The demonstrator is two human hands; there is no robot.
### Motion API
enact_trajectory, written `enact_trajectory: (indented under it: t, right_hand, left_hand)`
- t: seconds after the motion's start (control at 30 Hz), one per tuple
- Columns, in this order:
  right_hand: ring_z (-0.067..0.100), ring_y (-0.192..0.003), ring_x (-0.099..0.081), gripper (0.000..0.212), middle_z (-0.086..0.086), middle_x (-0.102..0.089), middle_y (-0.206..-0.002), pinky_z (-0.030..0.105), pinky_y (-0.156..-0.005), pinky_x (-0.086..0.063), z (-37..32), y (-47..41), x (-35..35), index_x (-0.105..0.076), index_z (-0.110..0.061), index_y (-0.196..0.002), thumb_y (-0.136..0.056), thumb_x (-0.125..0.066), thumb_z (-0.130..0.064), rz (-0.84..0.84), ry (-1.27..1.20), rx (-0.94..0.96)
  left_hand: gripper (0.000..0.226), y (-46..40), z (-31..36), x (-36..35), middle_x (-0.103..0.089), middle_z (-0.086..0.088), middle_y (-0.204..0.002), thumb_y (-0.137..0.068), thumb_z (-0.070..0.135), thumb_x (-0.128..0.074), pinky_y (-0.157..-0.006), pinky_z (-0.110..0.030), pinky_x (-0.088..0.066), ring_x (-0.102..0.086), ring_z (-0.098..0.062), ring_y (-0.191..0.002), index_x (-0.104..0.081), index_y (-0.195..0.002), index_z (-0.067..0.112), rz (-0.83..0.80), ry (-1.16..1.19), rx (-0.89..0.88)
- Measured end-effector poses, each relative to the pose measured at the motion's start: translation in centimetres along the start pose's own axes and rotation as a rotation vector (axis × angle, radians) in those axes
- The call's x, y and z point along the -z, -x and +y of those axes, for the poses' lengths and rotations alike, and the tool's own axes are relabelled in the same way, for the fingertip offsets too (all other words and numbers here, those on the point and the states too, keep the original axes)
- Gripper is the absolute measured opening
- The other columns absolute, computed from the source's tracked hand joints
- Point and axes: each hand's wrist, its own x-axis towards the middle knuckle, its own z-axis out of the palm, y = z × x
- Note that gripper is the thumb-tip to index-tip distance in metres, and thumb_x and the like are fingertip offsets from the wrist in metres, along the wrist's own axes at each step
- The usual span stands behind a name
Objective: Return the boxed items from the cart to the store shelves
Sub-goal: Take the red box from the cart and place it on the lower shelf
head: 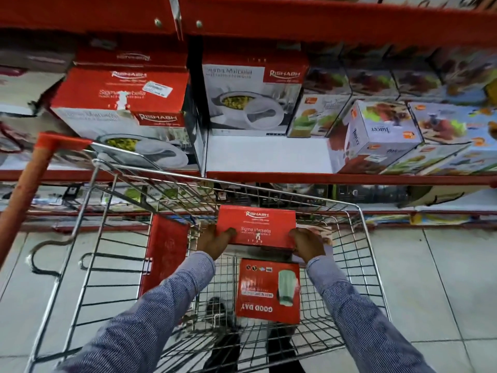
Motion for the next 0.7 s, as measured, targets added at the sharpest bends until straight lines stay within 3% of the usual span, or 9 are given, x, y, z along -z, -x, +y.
enact_trajectory:
  t: [0.1, 0.23, 0.33, 0.4, 0.57, 0.7]
  right_hand:
    - [0.017, -0.078, -0.062, 0.027, 0.000, -0.070, -0.082, 0.025, -0.074, -0.046, -0.8, 1.7, 1.1, -0.070, -0.017, -0.081, -0.083, -0.054, -0.039, 0.061, -0.130, 0.050]
    - [0.022, -0.084, -0.064, 0.025, 0.000, -0.070, -0.084, 0.029, -0.076, -0.043, -2.6, 5.0, 3.6, -0.071, -0.022, -0.082, -0.087, -0.055, -0.042, 0.132, -0.204, 0.220]
    - [0.017, -0.079, -0.066, 0.021, -0.003, -0.071, -0.080, 0.023, -0.068, -0.048, -5.2, 7.6, 5.5, -0.071, -0.019, -0.084, -0.088, -0.058, -0.036, 0.171, -0.274, 0.327]
    - [0.010, -0.074, -0.063, 0.021, -0.004, -0.069, -0.078, 0.016, -0.059, -0.044, -7.3, 9.1, 7.0, -0.070, -0.015, -0.087, -0.089, -0.058, -0.032, 0.190, -0.286, 0.411]
    - [0.012, -0.074, -0.065, 0.018, 0.003, -0.072, -0.082, 0.021, -0.061, -0.047, -12.6, 11.6, 10.3, -0.072, -0.010, -0.086, -0.086, -0.063, -0.026, 0.210, -0.339, 0.568]
    - [0.014, -0.070, -0.064, 0.013, 0.002, -0.072, -0.080, 0.025, -0.063, -0.048, -15.8, 12.4, 12.7, -0.072, -0.016, -0.083, -0.085, -0.067, -0.027, 0.260, -0.345, 0.684]
  left_hand:
    - [0.056, 2.4, 1.9, 1.0, -0.069, -0.007, -0.114, -0.075, 0.044, -0.068, -0.094, -0.034, -0.044, -0.061, -0.026, -0.099, -0.065, -0.119, 0.010, 0.044, 0.016, -0.051]
    - [0.043, 6.4, 3.5, 3.3, -0.072, -0.004, -0.110, -0.084, 0.041, -0.069, -0.095, -0.034, -0.048, -0.064, -0.023, -0.096, -0.069, -0.116, 0.013, 0.186, 0.027, -0.186]
    - [0.060, 9.8, 5.6, 5.4, -0.075, -0.003, -0.109, -0.073, 0.059, -0.063, -0.094, -0.043, -0.055, -0.069, -0.023, -0.096, -0.070, -0.114, 0.016, 0.311, 0.027, -0.318]
    - [0.063, 12.0, 7.6, 6.8, -0.076, -0.004, -0.107, -0.072, 0.061, -0.058, -0.089, -0.039, -0.056, -0.070, -0.024, -0.092, -0.070, -0.113, 0.015, 0.405, -0.001, -0.408]
    - [0.065, 15.9, 12.5, 9.6, -0.077, -0.006, -0.089, -0.071, 0.065, -0.053, -0.066, -0.025, -0.047, -0.067, -0.021, -0.072, -0.074, -0.103, 0.013, 0.580, -0.054, -0.607]
    - [0.062, 17.0, 15.8, 11.0, -0.078, -0.005, -0.084, -0.075, 0.066, -0.051, -0.071, -0.032, -0.056, -0.071, -0.023, -0.076, -0.074, -0.103, 0.017, 0.625, -0.051, -0.700]
